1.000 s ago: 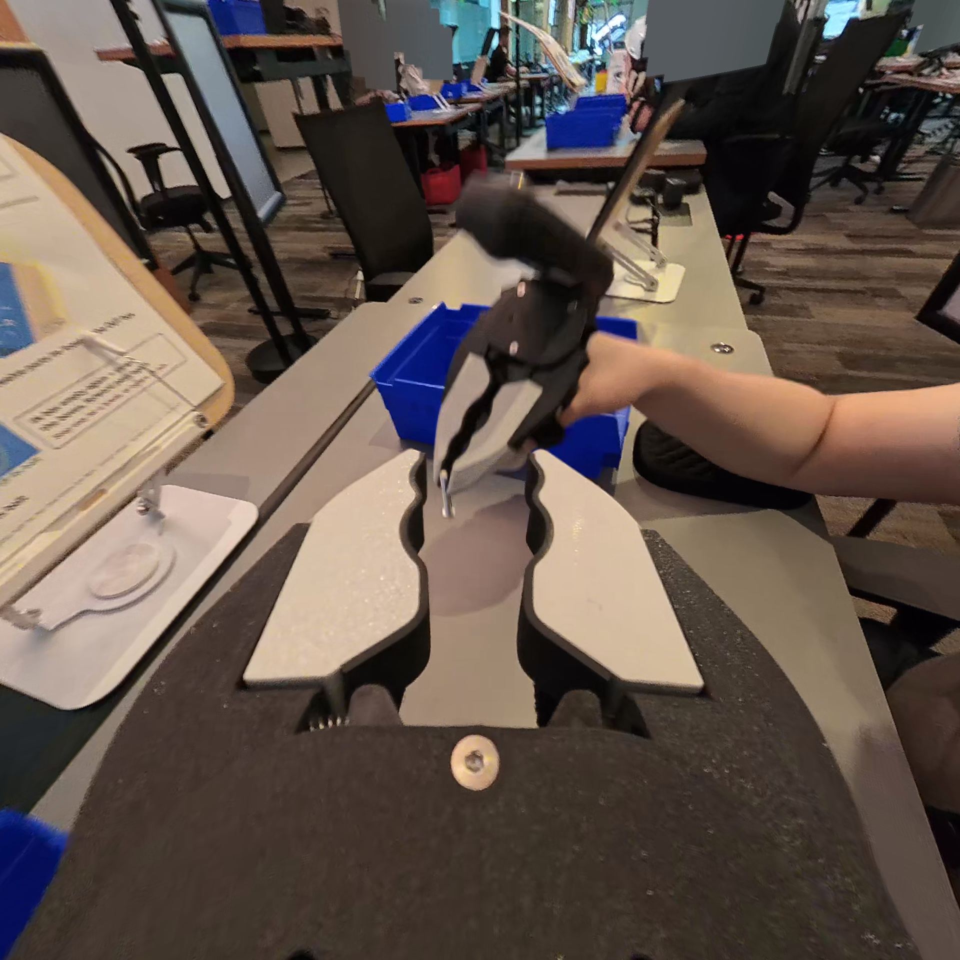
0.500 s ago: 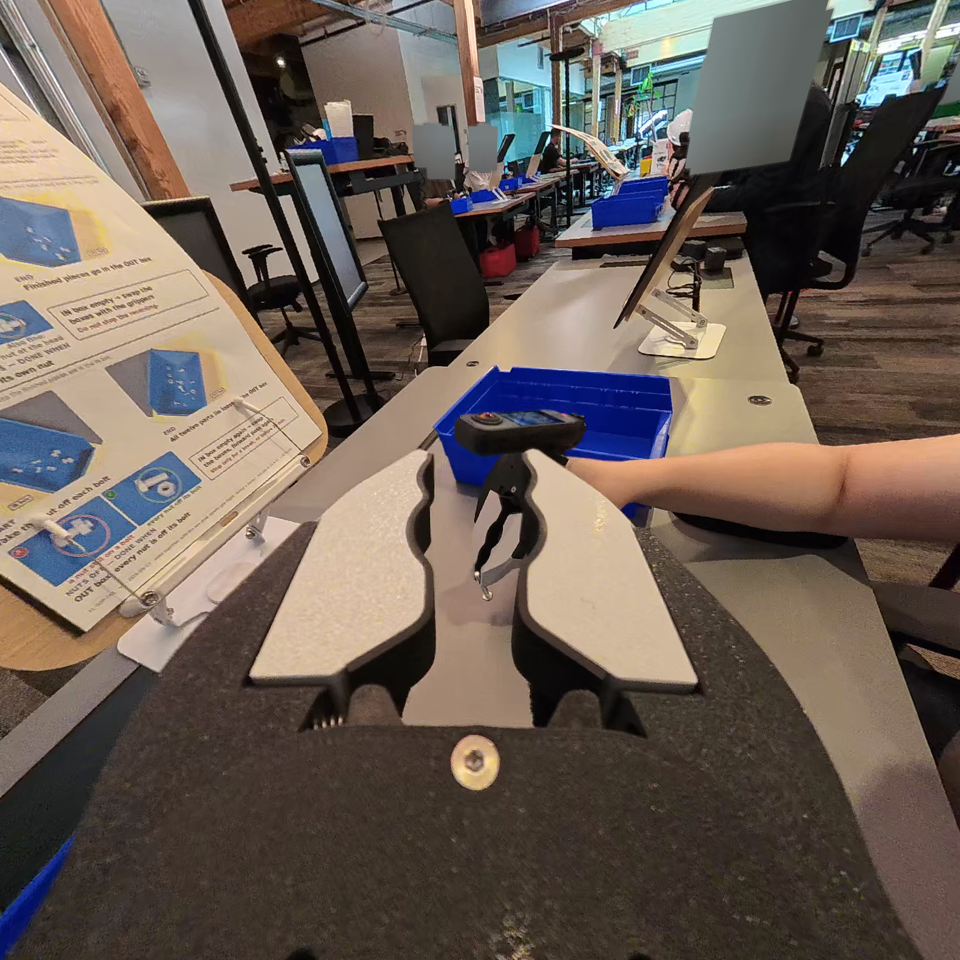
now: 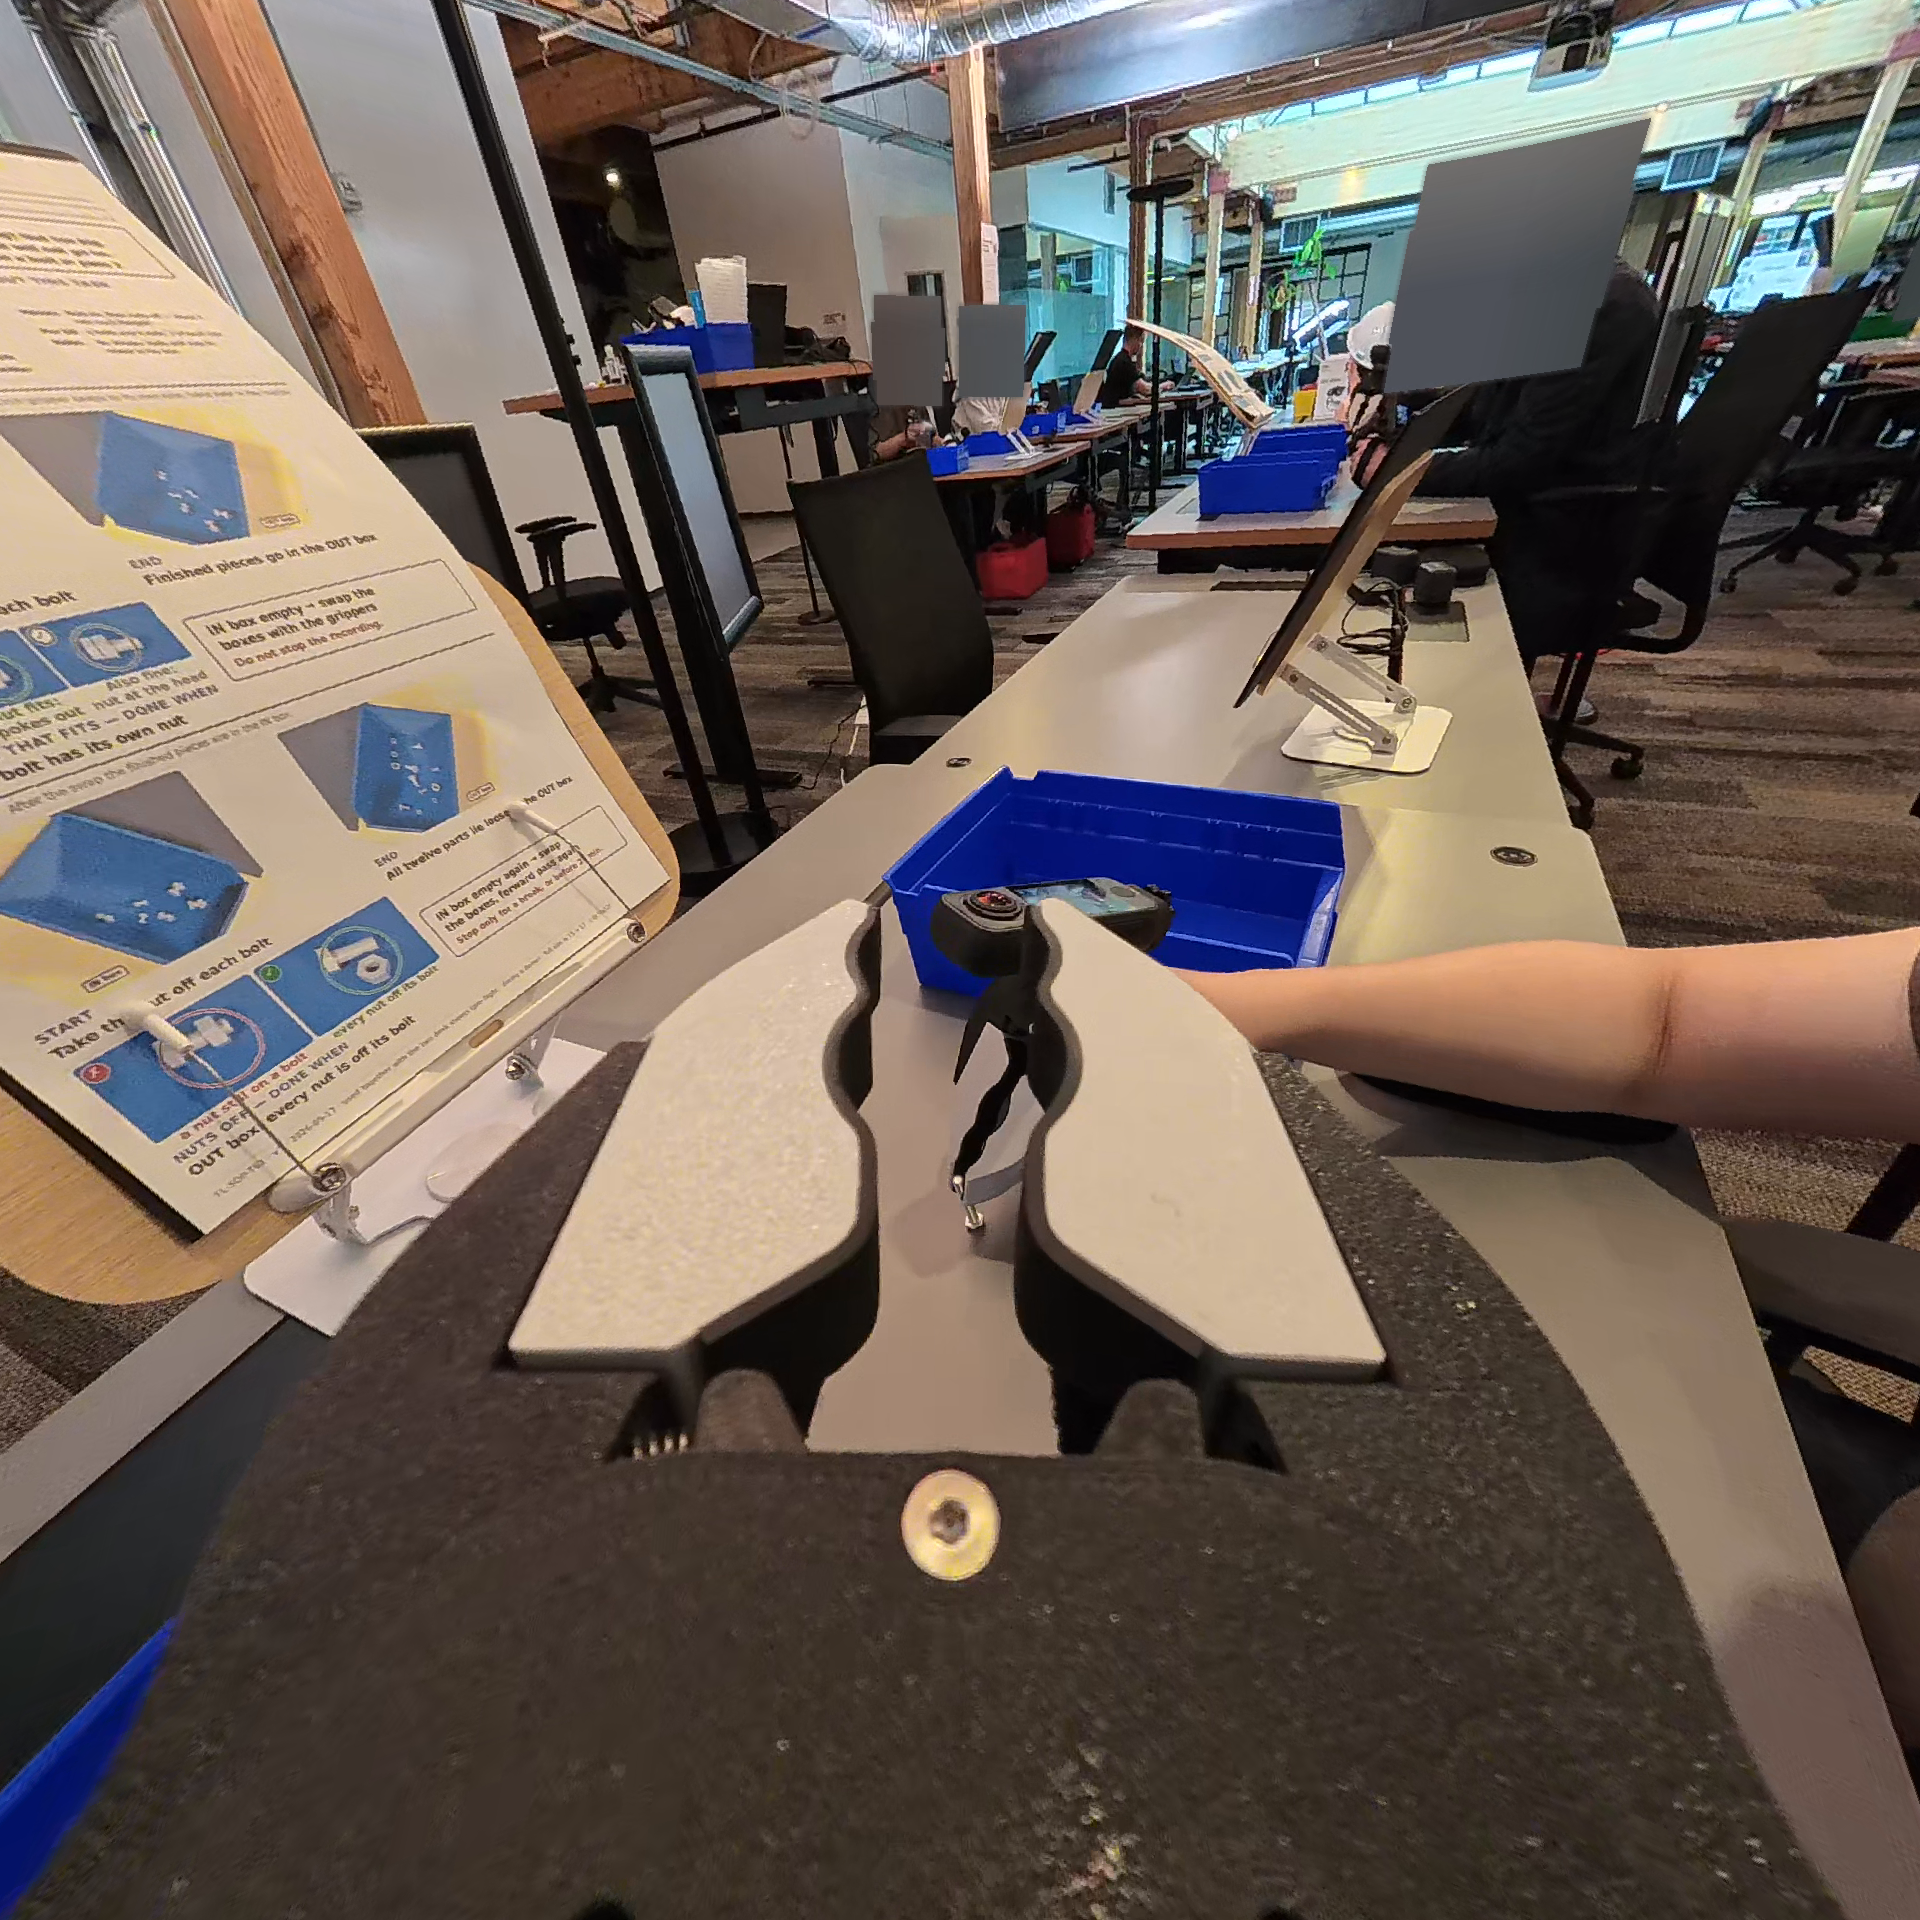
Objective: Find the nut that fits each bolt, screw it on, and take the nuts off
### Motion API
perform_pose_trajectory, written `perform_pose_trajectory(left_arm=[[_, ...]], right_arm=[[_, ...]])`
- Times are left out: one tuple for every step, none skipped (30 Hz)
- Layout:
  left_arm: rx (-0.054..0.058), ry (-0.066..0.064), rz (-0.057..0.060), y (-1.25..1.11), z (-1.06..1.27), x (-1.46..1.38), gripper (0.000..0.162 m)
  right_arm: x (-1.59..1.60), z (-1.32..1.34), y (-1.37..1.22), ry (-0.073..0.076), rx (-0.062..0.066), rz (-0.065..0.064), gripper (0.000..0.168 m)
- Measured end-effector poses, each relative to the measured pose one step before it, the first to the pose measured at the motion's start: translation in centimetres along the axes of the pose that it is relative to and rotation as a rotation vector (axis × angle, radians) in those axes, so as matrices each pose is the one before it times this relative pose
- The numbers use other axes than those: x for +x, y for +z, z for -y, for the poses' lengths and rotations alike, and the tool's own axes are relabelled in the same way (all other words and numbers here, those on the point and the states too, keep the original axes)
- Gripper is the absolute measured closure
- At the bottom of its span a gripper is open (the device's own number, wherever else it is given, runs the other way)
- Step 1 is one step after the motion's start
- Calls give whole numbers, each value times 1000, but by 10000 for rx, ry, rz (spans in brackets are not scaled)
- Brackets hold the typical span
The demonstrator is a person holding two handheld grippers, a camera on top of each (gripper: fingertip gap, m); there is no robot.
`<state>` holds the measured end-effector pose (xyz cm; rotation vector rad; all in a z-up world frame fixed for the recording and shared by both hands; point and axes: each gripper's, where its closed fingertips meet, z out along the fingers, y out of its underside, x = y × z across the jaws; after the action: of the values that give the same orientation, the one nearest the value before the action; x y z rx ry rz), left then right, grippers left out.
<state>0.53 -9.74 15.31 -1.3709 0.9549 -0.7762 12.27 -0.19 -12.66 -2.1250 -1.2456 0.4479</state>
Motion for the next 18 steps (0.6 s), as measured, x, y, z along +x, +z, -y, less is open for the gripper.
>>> perform_pose_trajectory(left_arm=[[-15,7,30,-29,-11,-54,137],[-15,20,30,-47,-11,-50,137],[-4,6,16,-66,11,-36,137],[-4,-9,-2,-89,28,-26,137],[-15,-5,12,-93,2,-55,137],[-3,13,77,-135,36,-145,137],[33,14,81,-172,89,-163,137],[41,-11,33,-187,97,-106,137],[18,-28,2,-194,76,-74,137],[5,-24,21,-203,60,-100,137],[13,-11,54,-228,58,-157,137],[32,-1,64,-242,96,-149,136],[12,-6,55,-269,78,-154,136],[-67,-15,94,-316,-15,-218,136],[-155,19,195,-416,-123,-396,135],[-315,72,335,-550,-373,-635,134],[-614,134,595,-702,-818,-1077,134],[-867,307,1055,-881,-1250,-1783,135]], right_arm=[[-36,-34,-5,-3,-28,15,161],[27,-105,8,-9,-82,-19,160],[38,-149,10,-15,-116,-32,158],[21,-111,29,-23,-84,-21,157],[10,-57,31,-19,-40,-13,157],[-15,-12,20,-16,-14,-8,157],[-39,-6,25,-29,-18,3,157],[-64,-19,18,-41,-33,7,157],[-60,-5,3,-38,-32,3,157],[-77,9,9,-38,-22,0,156],[-68,38,-13,-56,-3,-6,155],[-25,56,-15,-64,5,-34,154],[-2,68,-45,-62,1,-59,152],[-8,118,-77,-69,23,-50,150],[-3,183,-153,-66,52,-59,149],[50,259,-220,-60,81,-103,147],[73,353,-322,-71,122,-133,144],[38,438,-391,-87,152,-125,143]])
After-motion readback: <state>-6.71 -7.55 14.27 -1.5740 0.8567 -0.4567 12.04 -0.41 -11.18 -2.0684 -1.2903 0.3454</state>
